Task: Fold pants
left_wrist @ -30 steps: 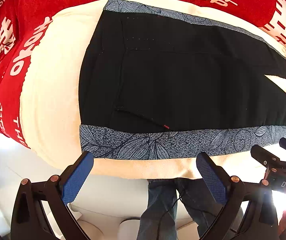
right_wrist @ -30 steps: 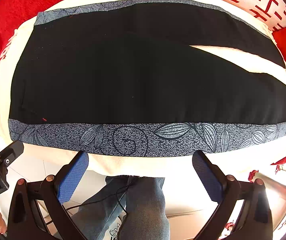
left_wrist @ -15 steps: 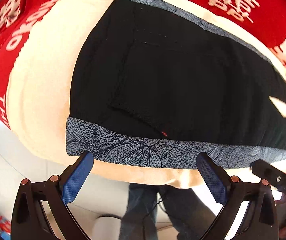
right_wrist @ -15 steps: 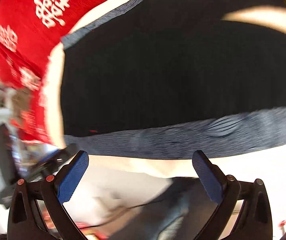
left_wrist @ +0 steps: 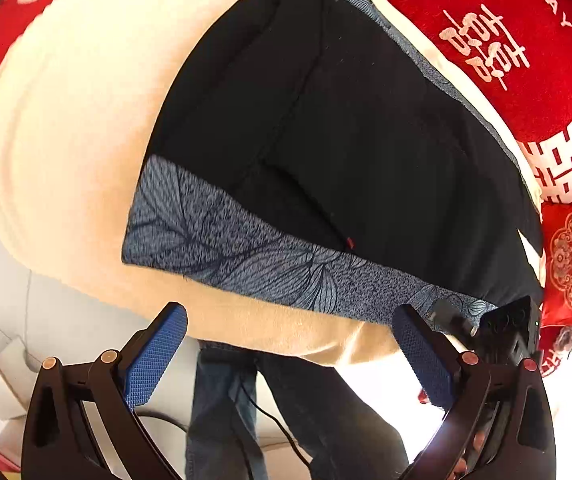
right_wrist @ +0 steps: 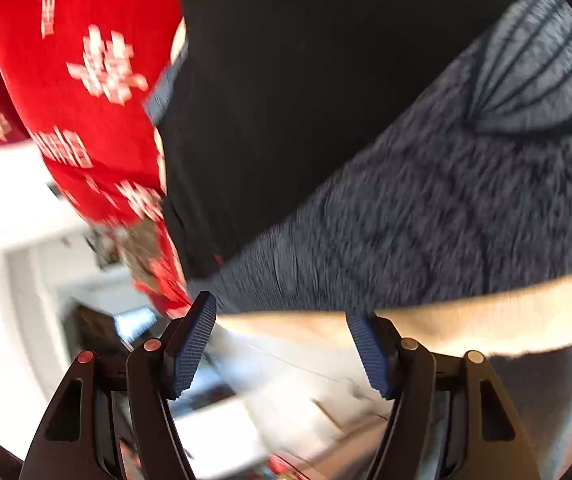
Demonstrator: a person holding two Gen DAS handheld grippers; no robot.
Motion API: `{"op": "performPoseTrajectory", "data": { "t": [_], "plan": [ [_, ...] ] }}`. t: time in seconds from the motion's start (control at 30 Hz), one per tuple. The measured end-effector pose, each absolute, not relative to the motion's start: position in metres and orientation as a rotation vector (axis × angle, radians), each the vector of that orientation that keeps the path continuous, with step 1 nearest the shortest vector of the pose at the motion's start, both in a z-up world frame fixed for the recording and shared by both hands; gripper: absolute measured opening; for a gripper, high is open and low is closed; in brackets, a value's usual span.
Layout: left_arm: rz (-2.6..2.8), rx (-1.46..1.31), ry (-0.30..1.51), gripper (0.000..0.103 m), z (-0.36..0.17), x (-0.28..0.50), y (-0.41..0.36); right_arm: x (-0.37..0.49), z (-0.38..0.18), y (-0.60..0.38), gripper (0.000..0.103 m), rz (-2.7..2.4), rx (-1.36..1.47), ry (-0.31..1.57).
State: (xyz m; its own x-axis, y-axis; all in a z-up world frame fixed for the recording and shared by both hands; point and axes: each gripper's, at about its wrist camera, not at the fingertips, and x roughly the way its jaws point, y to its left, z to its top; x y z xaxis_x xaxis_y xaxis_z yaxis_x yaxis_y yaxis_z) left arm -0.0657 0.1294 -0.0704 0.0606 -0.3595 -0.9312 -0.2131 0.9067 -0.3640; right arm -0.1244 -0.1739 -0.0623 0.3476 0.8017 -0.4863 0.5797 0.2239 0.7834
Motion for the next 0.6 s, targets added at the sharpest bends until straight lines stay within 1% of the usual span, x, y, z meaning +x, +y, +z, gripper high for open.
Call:
{"op": "performPoseTrajectory", "data": {
  "t": [0.03, 0.07, 0.1, 0.13, 0.17, 0.27, 0.33, 0.43, 0.5, 0.57, 0.6],
  "plan": [
    [-0.119, -0.486, 1.528, 0.103, -0.074, -0.067, 0.130, -0.120, -0.063, -0.175, 0.066, 0.244, 1.491, 1.317],
    [-0.122, -0.512, 1.533, 0.103, -0.078, -0.070, 0.131, -0.115, -0.063, -0.175, 0.049, 0.257, 1.522, 1.299],
    [-0.126, -0.552, 1.539, 0.103, -0.082, -0.070, 0.130, -0.107, -0.058, -0.174, 0.030, 0.278, 1.545, 1.273],
    [-0.131, -0.586, 1.541, 0.103, -0.084, -0.072, 0.131, -0.101, -0.053, -0.174, 0.026, 0.290, 1.540, 1.260],
    [-0.137, -0.650, 1.540, 0.103, -0.087, -0.071, 0.131, -0.097, -0.045, -0.176, 0.024, 0.310, 1.523, 1.249],
    [-0.145, -0.808, 1.500, 0.103, -0.088, -0.065, 0.134, -0.083, -0.020, -0.180, 0.024, 0.368, 1.494, 1.223],
    [-0.136, -0.861, 1.464, 0.103, -0.087, -0.057, 0.135, -0.073, -0.007, -0.181, 0.024, 0.405, 1.452, 1.230],
    [-0.128, -0.933, 1.409, 0.103, -0.088, -0.038, 0.137, -0.067, -0.003, -0.178, 0.024, 0.435, 1.414, 1.260],
    [-0.115, -0.933, 1.388, 0.080, -0.089, -0.029, 0.139, -0.064, -0.004, -0.177, 0.025, 0.444, 1.404, 1.284],
    [-0.128, -0.914, 1.411, 0.032, -0.093, -0.023, 0.139, -0.069, -0.010, -0.179, 0.028, 0.437, 1.397, 1.303],
    [-0.160, -0.923, 1.411, 0.025, -0.095, -0.022, 0.139, -0.071, -0.014, -0.182, 0.029, 0.423, 1.398, 1.316]
  ]
}}
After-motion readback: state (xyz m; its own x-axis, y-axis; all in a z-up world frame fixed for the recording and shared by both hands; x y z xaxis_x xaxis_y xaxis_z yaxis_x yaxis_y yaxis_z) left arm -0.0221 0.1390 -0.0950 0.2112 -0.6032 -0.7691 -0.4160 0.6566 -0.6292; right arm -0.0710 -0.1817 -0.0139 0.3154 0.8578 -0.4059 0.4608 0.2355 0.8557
